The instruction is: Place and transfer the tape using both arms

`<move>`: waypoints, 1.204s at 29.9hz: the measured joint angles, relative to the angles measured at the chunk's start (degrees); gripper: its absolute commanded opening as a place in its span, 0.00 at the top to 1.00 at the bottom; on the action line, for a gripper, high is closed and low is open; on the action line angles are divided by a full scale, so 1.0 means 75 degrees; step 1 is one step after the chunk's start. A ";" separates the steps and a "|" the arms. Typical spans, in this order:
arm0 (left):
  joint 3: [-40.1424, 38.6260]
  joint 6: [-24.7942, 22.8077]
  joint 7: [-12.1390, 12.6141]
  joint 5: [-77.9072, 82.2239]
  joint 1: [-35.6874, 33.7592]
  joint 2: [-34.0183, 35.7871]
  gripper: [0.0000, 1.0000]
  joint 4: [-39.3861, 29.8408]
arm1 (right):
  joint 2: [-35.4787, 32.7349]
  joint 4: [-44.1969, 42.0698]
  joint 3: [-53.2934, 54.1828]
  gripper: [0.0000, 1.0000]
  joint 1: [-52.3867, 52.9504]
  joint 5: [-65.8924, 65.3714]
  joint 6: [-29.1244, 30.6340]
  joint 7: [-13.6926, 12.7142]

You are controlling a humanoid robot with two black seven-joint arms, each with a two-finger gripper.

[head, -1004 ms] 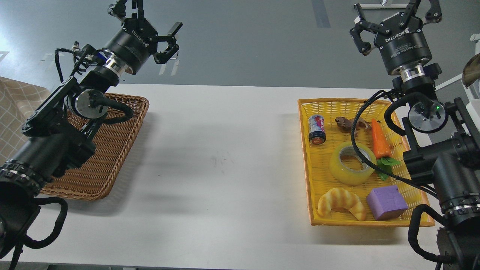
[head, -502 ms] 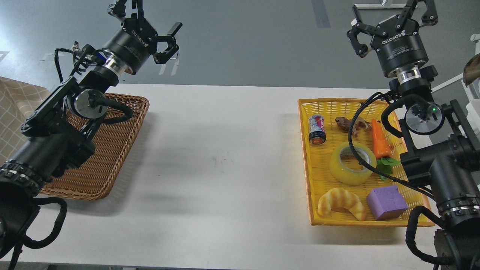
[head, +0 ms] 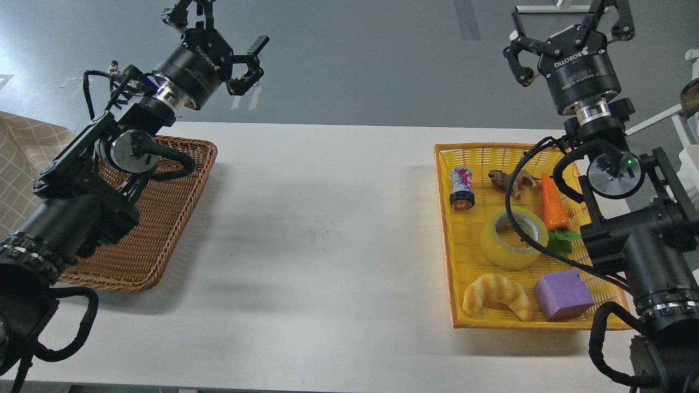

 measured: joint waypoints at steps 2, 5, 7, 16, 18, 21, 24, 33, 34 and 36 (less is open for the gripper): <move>0.0005 0.0000 0.0006 0.0002 -0.0001 0.0005 0.02 -0.0001 | 0.0005 0.0000 0.0002 0.00 0.0002 0.0000 0.0000 0.0004; 0.0005 0.0000 0.0016 0.0003 -0.0013 0.0005 0.02 -0.0030 | 0.0007 0.0001 0.0003 0.00 0.0008 0.0000 0.0000 0.0008; 0.0005 0.0000 0.0020 0.0003 -0.0016 0.0004 0.02 -0.0064 | 0.0007 0.0003 0.0003 0.00 0.0008 0.0000 0.0000 0.0009; -0.0051 0.0000 0.0020 0.0003 -0.0031 0.0024 0.02 -0.0092 | 0.0052 0.0023 0.0003 0.00 -0.0024 0.0000 0.0000 0.0021; -0.0049 0.0000 0.0020 0.0003 -0.0031 0.0024 0.02 -0.0092 | 0.0070 0.0023 0.0003 0.00 -0.0023 0.0000 0.0000 0.0021; -0.0024 0.0000 0.0020 0.0003 -0.0031 0.0016 0.02 -0.0095 | 0.0077 0.0023 0.0003 0.00 -0.0023 0.0000 0.0000 0.0021; -0.0025 0.0000 0.0014 0.0003 -0.0026 0.0017 0.02 -0.0098 | 0.0078 0.0021 0.0003 0.00 -0.0023 0.0000 0.0000 0.0021; -0.0057 0.0000 -0.0015 0.0003 -0.0019 0.0036 0.02 -0.0100 | 0.0134 0.0016 0.0003 0.00 -0.0022 0.0000 0.0000 0.0021; -0.0061 0.0000 -0.0021 0.0003 -0.0019 0.0039 0.02 -0.0102 | 0.0138 0.0016 0.0003 0.00 -0.0022 0.0000 0.0000 0.0021; -0.0066 0.0000 -0.0026 0.0003 -0.0019 0.0046 0.02 -0.0104 | 0.0165 0.0016 0.0003 0.00 -0.0022 0.0000 0.0000 0.0021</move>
